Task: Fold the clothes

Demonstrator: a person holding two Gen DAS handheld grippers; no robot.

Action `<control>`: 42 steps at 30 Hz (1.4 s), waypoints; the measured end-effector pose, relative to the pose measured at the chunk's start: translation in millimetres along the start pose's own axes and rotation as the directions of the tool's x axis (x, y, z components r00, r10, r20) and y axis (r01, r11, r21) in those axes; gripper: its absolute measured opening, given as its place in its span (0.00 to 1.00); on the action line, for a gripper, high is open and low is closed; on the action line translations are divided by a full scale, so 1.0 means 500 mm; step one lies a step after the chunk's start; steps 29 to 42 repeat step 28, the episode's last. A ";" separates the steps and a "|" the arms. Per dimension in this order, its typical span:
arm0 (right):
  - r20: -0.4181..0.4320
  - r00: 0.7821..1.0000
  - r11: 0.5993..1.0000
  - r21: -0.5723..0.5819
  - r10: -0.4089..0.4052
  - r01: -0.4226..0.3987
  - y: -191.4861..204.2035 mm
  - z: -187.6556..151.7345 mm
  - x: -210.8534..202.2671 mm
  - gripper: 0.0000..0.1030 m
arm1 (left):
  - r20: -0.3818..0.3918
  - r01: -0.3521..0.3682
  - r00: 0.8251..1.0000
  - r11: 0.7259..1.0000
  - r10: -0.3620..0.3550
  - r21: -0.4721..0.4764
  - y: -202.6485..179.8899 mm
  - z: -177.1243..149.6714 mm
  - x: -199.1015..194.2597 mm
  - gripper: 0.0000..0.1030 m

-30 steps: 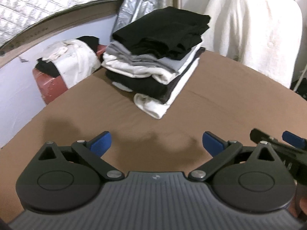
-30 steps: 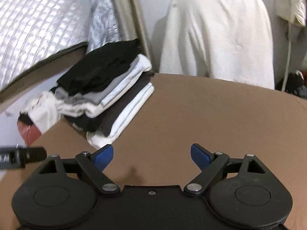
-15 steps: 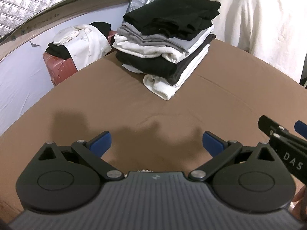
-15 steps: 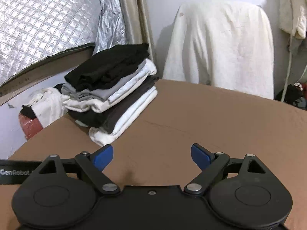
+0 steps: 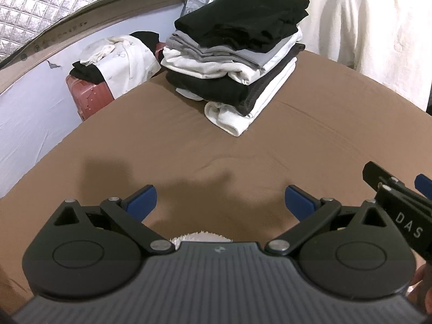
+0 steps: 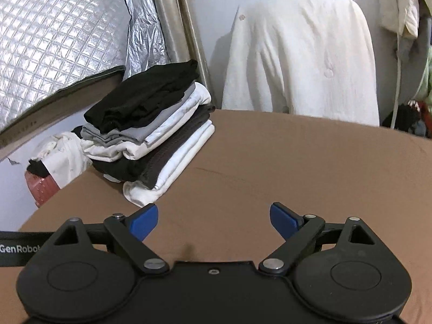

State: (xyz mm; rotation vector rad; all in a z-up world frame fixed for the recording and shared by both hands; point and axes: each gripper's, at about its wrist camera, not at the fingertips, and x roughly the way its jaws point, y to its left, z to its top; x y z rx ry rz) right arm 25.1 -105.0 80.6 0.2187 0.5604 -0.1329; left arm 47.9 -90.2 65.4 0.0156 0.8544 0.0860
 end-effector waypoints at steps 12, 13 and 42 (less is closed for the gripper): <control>0.092 0.995 0.996 -0.067 -0.050 0.056 0.030 -0.011 -0.029 0.91 | 0.018 -0.025 0.999 0.999 0.026 -0.039 0.008 -0.005 -0.008 1.00; 0.101 0.994 0.995 -0.077 -0.048 0.056 0.033 -0.011 -0.032 0.92 | 0.020 -0.035 0.999 0.999 0.036 -0.034 0.008 -0.005 -0.007 1.00; 0.057 0.997 0.995 -0.082 -0.057 0.061 0.038 -0.011 -0.014 0.92 | -0.004 -0.045 0.999 0.997 0.044 -0.068 0.037 -0.009 -0.018 1.00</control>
